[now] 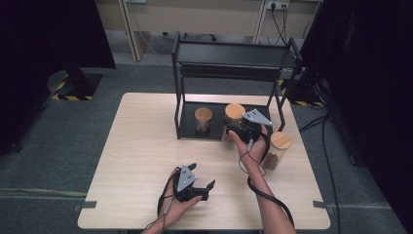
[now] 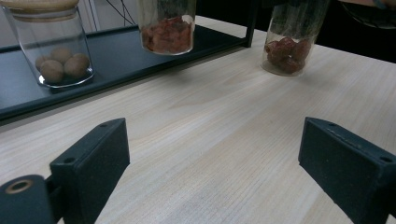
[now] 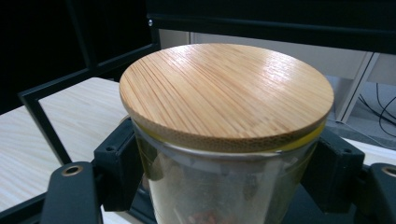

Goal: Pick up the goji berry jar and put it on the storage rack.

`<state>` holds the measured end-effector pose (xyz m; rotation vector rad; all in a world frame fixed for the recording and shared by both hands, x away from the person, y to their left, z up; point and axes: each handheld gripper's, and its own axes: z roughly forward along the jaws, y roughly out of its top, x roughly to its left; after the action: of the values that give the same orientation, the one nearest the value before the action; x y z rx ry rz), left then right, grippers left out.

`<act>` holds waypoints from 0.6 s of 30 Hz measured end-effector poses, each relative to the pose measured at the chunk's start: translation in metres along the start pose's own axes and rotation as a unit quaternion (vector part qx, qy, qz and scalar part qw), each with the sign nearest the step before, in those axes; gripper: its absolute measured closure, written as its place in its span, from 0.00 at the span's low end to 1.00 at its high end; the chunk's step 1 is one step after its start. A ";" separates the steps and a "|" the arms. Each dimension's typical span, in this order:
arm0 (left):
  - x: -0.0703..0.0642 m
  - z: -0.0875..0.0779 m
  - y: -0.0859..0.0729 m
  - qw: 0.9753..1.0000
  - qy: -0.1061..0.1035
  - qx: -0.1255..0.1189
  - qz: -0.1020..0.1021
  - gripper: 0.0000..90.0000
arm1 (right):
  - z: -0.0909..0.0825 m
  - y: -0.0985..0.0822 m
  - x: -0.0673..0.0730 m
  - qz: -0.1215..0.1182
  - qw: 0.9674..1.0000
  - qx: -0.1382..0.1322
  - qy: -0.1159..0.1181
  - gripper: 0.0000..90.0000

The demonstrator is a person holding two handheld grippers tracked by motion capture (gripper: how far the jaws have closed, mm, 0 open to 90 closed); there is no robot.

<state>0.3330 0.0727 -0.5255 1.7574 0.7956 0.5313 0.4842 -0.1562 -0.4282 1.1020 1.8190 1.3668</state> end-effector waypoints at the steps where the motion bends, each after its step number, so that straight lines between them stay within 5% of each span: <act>1: 0.000 0.000 0.000 1.000 0.000 0.000 0.001 0.09 | 0.001 0.001 -0.001 0.000 1.000 0.000 -0.002 0.28; 18: 0.000 0.000 0.000 1.000 -0.001 0.000 0.000 0.09 | 0.020 0.015 -0.014 0.010 1.000 0.007 -0.022 0.28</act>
<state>0.3328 0.0727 -0.5255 1.7576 0.7936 0.5308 0.5118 -0.1573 -0.4196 1.1520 1.7935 1.3341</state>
